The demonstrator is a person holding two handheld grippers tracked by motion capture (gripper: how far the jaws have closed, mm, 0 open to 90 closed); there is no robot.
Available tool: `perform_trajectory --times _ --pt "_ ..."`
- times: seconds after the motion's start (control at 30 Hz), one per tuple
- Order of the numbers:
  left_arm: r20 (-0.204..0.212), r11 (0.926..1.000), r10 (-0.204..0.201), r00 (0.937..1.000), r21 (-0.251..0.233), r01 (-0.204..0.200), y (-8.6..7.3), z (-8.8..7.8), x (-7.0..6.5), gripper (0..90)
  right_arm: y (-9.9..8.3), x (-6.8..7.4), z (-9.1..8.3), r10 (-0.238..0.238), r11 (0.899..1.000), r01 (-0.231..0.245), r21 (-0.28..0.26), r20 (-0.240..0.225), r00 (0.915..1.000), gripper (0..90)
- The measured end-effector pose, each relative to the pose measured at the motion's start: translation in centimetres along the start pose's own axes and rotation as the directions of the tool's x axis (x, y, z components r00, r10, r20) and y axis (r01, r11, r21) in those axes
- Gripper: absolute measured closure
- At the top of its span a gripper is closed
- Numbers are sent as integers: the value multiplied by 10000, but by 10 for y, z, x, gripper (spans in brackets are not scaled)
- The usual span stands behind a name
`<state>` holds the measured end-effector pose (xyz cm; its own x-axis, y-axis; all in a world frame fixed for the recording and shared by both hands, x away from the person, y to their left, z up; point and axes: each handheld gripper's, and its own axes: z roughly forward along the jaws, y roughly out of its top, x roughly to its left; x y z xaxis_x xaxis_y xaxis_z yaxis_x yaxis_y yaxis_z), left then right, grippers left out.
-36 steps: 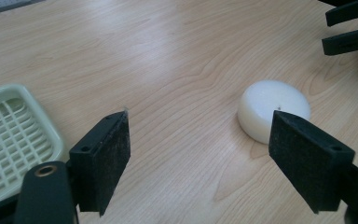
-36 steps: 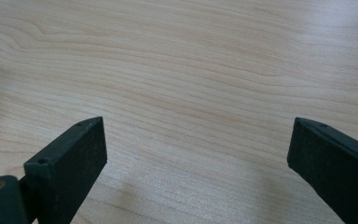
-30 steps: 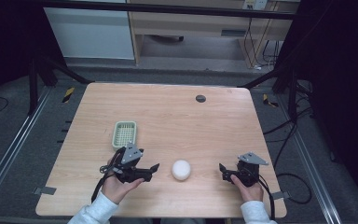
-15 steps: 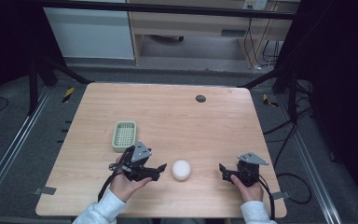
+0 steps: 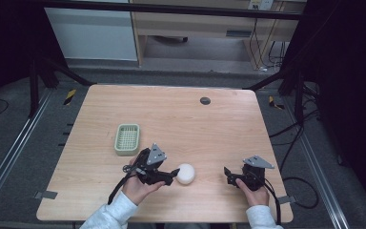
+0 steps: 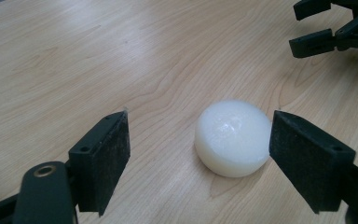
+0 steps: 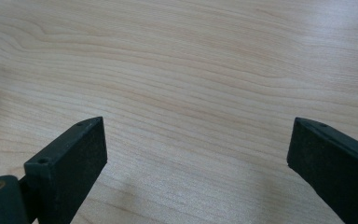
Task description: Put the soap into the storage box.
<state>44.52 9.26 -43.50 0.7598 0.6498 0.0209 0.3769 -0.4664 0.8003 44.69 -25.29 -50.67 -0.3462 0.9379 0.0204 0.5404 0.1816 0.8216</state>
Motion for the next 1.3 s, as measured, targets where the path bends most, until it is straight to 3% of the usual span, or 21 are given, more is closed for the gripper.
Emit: perform_trajectory --times 1.3 --pt "362 9945 308 9989 990 -343 0 47 -22 166 0 1 1 48 10000 -48 57 -104 9999 50"
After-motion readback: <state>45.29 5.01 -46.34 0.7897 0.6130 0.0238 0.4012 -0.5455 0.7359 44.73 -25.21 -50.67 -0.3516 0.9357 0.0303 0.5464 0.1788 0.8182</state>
